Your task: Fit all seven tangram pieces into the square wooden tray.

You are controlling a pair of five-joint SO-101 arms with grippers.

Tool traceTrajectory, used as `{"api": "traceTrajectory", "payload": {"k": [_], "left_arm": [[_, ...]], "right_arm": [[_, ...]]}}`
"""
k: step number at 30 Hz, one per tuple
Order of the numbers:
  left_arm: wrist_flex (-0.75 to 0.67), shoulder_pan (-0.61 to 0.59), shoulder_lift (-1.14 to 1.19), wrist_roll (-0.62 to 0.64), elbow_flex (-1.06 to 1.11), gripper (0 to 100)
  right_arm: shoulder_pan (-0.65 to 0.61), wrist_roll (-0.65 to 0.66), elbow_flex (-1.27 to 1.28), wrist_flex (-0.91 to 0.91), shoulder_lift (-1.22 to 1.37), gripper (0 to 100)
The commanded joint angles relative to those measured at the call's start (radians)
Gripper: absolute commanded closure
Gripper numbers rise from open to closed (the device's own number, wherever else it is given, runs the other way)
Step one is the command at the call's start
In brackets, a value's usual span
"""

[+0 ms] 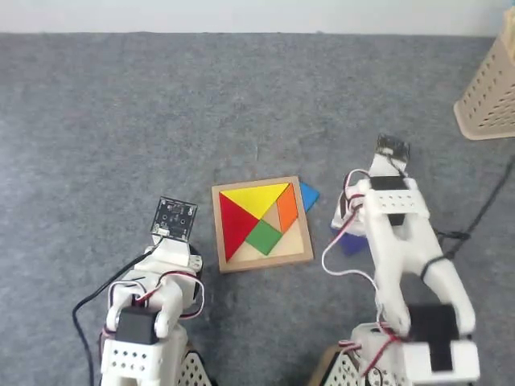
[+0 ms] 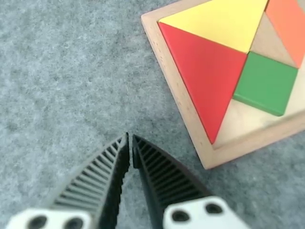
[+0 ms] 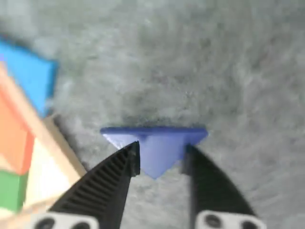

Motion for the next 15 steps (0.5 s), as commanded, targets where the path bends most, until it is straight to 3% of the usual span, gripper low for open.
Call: {"api": "traceTrajectory", "payload": {"k": [1, 10, 15], "left_arm": [[0.006, -0.002, -0.02, 0.006, -0.019, 99], [0.006, -0.002, -0.02, 0.006, -0.019, 99], [0.006, -0.002, -0.02, 0.006, -0.019, 99]], "right_arm": [[-0.027, -0.109, -0.023, -0.028, 0.053, 69.4], [-0.028, -0.101, -0.152, -0.004, 0.191, 79.4], [0.01, 0.095, -0.224, 0.024, 0.229, 81.8]]}}
